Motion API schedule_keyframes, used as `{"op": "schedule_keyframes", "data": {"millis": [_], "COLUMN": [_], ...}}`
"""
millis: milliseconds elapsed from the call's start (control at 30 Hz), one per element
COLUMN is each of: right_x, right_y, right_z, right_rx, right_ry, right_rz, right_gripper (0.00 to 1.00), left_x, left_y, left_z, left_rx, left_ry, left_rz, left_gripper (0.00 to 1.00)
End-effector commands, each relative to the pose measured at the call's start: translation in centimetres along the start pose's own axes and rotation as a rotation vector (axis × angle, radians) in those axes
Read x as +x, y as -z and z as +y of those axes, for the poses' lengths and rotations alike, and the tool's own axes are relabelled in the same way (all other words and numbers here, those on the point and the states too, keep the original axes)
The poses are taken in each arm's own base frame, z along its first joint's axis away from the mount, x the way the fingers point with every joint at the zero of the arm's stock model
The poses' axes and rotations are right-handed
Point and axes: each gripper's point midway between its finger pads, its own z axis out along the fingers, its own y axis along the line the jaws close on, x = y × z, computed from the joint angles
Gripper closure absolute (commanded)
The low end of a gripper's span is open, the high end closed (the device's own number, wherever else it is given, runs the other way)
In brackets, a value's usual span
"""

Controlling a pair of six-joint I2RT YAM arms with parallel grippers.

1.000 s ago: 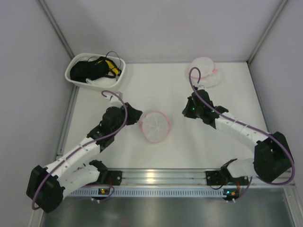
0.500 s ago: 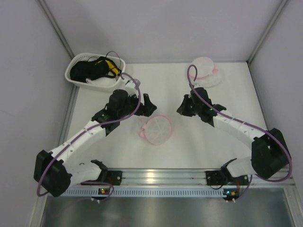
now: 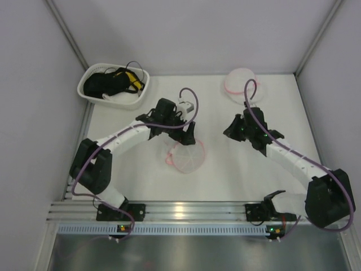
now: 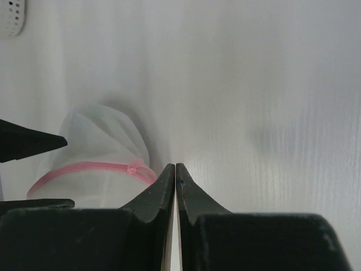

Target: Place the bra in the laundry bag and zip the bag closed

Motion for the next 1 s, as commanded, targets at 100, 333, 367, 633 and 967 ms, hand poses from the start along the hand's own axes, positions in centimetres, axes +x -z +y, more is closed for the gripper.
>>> {"op": "schedule_keyframes", "data": {"millis": [100,333,367,633,967], "right_x": [-0.6,0.4,0.4,1.5,1.2], "right_y": [-0.1,-0.9,-0.9,-1.1,-1.1], "right_z": [1.9,3.5,3.6,5.9,8.2], "right_rx": [-0.098,-0.171,-0.181,-0.292,-0.405], "right_ry": [-0.029,-0.040,-0.045,-0.103,-0.195], "right_rz": [-0.005,0.052,0.050,0.103,0.079], "right_gripper": [0.97,0.96,0.95,0.70,0.49], "left_x": [-0.4,-0.5,-0.7,-4.8,-5.2], "left_y": [-1.3,-1.2,-1.1,2.8,4.3], "left_z": [-1.8,-1.9,-1.9,-4.1,-7.1], "left_rx": [0.092,0.049,0.034,0.027,0.091], "left_ry": [-0.082,-0.057,-0.058,-0.031,-0.010], "left_rz": [0.026,0.019,0.010,-0.251,-0.391], "left_gripper": [0.22,0.96,1.00,1.00,1.00]}}
